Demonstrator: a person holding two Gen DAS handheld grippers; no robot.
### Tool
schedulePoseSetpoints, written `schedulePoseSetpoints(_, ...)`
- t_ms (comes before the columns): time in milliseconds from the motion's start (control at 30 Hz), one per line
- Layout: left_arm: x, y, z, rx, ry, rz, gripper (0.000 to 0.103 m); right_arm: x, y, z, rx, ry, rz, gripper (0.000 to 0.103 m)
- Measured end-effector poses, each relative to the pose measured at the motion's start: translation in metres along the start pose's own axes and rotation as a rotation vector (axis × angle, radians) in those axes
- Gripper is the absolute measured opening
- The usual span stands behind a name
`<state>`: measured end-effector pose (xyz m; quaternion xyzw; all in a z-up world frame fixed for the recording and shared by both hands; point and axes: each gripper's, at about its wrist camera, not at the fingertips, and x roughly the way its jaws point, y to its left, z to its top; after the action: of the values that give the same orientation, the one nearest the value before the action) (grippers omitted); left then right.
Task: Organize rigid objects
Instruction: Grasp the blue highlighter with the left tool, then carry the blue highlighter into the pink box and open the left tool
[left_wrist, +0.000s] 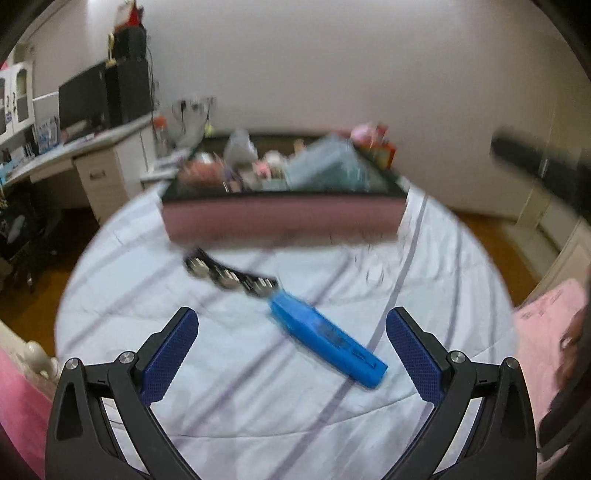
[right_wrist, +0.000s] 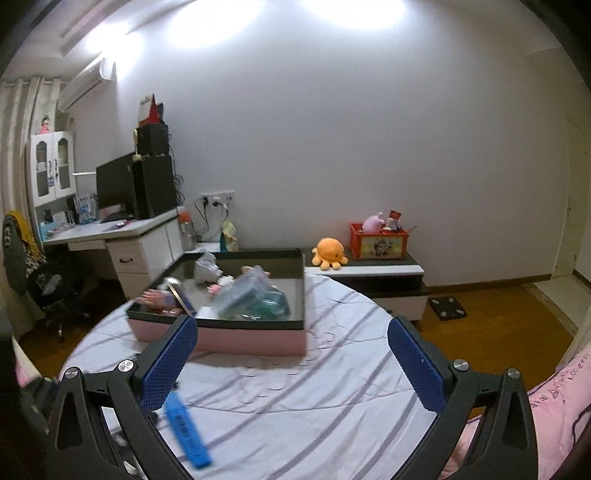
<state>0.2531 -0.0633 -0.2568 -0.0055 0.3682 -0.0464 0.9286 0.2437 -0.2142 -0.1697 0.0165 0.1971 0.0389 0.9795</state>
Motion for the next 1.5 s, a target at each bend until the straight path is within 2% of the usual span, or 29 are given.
schedulePoseSetpoints(100,0.027,-0.015,-0.005,0.017,0.088,0.022,0.103,0.019,-0.011,0.005,-0.023,0.033,-0.011,0.103)
schedulePoseSetpoints(267,0.050,-0.013,-0.005,0.002,0.145,0.080,0.102,0.053,-0.025,0.013,-0.058,0.073,-0.028,0.103)
schedulePoseSetpoints(333,0.055,-0.006,-0.006,-0.024,0.165,0.067,0.099,0.065,-0.028,0.014,-0.068,0.092,-0.025,0.103)
schedulePoseSetpoints(367,0.053,-0.003,-0.006,-0.022,0.156,0.060,0.093,0.071,-0.029,0.014,-0.068,0.100,-0.022,0.103)
schedulePoseSetpoints(400,0.050,-0.001,-0.007,0.004,0.144,0.070,0.081,0.075,-0.029,0.014,-0.067,0.107,-0.023,0.103)
schedulePoseSetpoints(433,0.048,0.000,-0.008,0.021,0.140,0.076,0.076,0.081,-0.030,0.014,-0.065,0.117,-0.017,0.103)
schedulePoseSetpoints(600,0.035,0.023,-0.012,0.081,0.141,0.073,0.028,0.109,-0.030,0.017,-0.067,0.145,-0.021,0.103)
schedulePoseSetpoints(700,0.029,0.036,-0.011,0.089,0.140,0.061,0.027,0.122,-0.032,0.018,-0.061,0.168,-0.027,0.103)
schedulePoseSetpoints(800,0.031,0.054,-0.009,0.085,0.140,0.126,0.027,0.137,-0.030,0.019,-0.059,0.201,-0.027,0.103)
schedulePoseSetpoints(967,0.032,0.086,0.000,0.027,0.122,0.138,0.026,0.158,-0.028,0.018,-0.047,0.268,-0.009,0.103)
schedulePoseSetpoints(1100,0.029,0.098,0.006,-0.009,0.100,0.073,0.026,0.177,-0.029,0.015,-0.030,0.329,0.001,0.103)
schedulePoseSetpoints(1167,0.026,0.100,0.009,-0.014,0.082,0.057,0.026,0.183,-0.030,0.014,-0.022,0.352,0.003,0.099)
schedulePoseSetpoints(1200,0.024,0.101,0.012,-0.016,0.072,0.054,0.026,0.186,-0.030,0.013,-0.019,0.362,0.004,0.091)
schedulePoseSetpoints(1267,0.021,0.102,0.018,-0.016,0.055,0.052,0.026,0.192,-0.031,0.013,-0.022,0.378,-0.007,0.071)
schedulePoseSetpoints(1300,0.022,0.103,0.021,-0.015,0.051,0.053,0.026,0.194,-0.031,0.013,-0.022,0.389,-0.007,0.057)
schedulePoseSetpoints(1467,0.024,0.110,0.034,-0.018,0.032,0.054,0.026,0.211,-0.027,0.009,-0.030,0.457,0.011,0.040)
schedulePoseSetpoints(1500,0.024,0.111,0.034,-0.020,0.032,0.051,0.026,0.213,-0.025,0.008,-0.033,0.463,0.023,0.029)
